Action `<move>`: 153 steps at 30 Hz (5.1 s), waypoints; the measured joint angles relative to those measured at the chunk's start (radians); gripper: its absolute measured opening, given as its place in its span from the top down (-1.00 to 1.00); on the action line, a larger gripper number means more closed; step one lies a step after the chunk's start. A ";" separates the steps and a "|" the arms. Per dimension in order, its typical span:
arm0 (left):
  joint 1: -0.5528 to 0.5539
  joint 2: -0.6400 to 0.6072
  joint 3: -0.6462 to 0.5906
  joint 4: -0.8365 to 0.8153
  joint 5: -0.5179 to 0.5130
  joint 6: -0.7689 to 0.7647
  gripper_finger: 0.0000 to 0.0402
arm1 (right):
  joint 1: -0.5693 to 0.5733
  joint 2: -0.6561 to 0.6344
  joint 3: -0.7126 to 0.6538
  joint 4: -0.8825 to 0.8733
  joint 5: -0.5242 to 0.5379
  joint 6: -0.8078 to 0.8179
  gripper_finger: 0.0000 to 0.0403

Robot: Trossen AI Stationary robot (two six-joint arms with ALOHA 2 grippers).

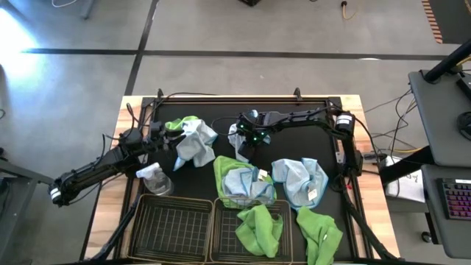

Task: Sort microfiber towel by color & place in baskets
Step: Put the top right blue towel into the left wire basket

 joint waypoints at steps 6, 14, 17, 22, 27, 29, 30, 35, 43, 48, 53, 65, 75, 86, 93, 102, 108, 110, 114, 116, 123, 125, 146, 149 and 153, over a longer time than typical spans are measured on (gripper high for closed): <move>0.000 0.000 0.000 0.000 0.000 0.000 0.31 | 0.000 -0.001 0.000 -0.001 0.000 0.000 0.74; 0.000 0.000 0.000 0.000 0.000 0.000 0.31 | 0.000 -0.007 0.000 -0.009 -0.001 0.000 0.95; 0.000 0.000 0.000 0.000 0.000 0.000 0.31 | 0.000 -0.026 0.000 -0.014 -0.002 -0.001 0.95; 0.000 0.000 0.000 0.000 0.000 0.000 0.31 | 0.000 -0.089 0.001 -0.021 -0.004 -0.041 0.95; 0.000 0.000 0.000 0.000 0.000 0.000 0.31 | 0.000 -0.159 0.001 -0.020 -0.003 -0.052 0.95; 0.000 0.000 0.000 0.000 0.000 0.000 0.31 | 0.000 -0.187 0.001 -0.020 -0.003 -0.054 0.95; 0.000 0.000 0.000 0.000 0.000 0.000 0.31 | 0.000 -0.203 0.001 -0.020 -0.003 -0.061 0.95; 0.000 0.000 0.000 0.000 0.000 0.000 0.31 | 0.001 -0.270 0.001 -0.013 -0.001 -0.075 0.95; 0.000 0.000 0.000 0.000 0.000 0.000 0.31 | 0.001 -0.354 0.001 0.009 0.000 -0.078 0.95; 0.000 0.000 0.000 0.032 -0.001 -0.023 0.31 | 0.001 -0.376 0.001 0.010 0.000 -0.078 0.95; 0.000 0.000 0.000 0.128 0.000 -0.127 0.31 | 0.001 -0.379 0.001 0.020 0.000 -0.078 0.95; -0.001 0.000 0.000 0.527 0.073 -0.333 0.31 | 0.001 -0.379 0.046 0.088 -0.001 -0.078 0.95; 0.000 0.073 0.000 0.494 0.078 -0.324 0.31 | 0.003 -0.379 0.143 0.147 -0.004 -0.038 0.95; -0.010 0.264 0.000 0.743 0.243 -0.242 0.31 | 0.033 -0.375 0.182 0.176 -0.008 -0.033 0.95; -0.019 0.392 0.001 0.898 0.405 -0.207 0.31 | 0.038 -0.375 0.182 0.181 -0.008 -0.035 0.95; -0.019 0.495 0.001 0.890 0.118 -0.167 0.31 | 0.040 -0.374 0.182 0.165 -0.008 -0.033 0.95; -0.019 0.532 0.001 0.892 -0.046 -0.028 0.31 | 0.040 -0.373 0.182 0.117 -0.008 -0.035 0.95; -0.019 0.539 0.001 0.889 -0.046 0.044 0.31 | 0.040 -0.373 0.182 0.110 -0.008 -0.036 0.95; -0.019 0.547 0.001 0.890 -0.032 0.182 0.31 | 0.040 -0.373 0.182 0.104 -0.008 -0.050 0.95; -0.019 0.548 0.001 0.889 0.004 0.237 0.31 | 0.040 -0.373 0.182 0.106 -0.008 -0.050 0.95; -0.020 0.566 0.181 0.619 0.138 0.269 0.31 | 0.040 -0.373 0.182 0.107 0.010 -0.089 0.95; -0.023 0.584 0.266 0.491 0.139 0.296 0.31 | 0.040 -0.373 0.182 0.107 0.021 -0.090 0.95; -0.078 0.894 0.569 0.364 0.244 0.374 0.31 | 0.040 -0.373 0.182 0.185 0.078 -0.112 0.95; -0.081 0.944 0.595 0.372 0.247 0.389 0.31 | 0.040 -0.373 0.182 0.189 0.078 -0.116 0.95; -0.080 1.010 0.633 0.371 0.246 0.414 0.31 | 0.040 -0.373 0.182 0.189 0.077 -0.116 0.95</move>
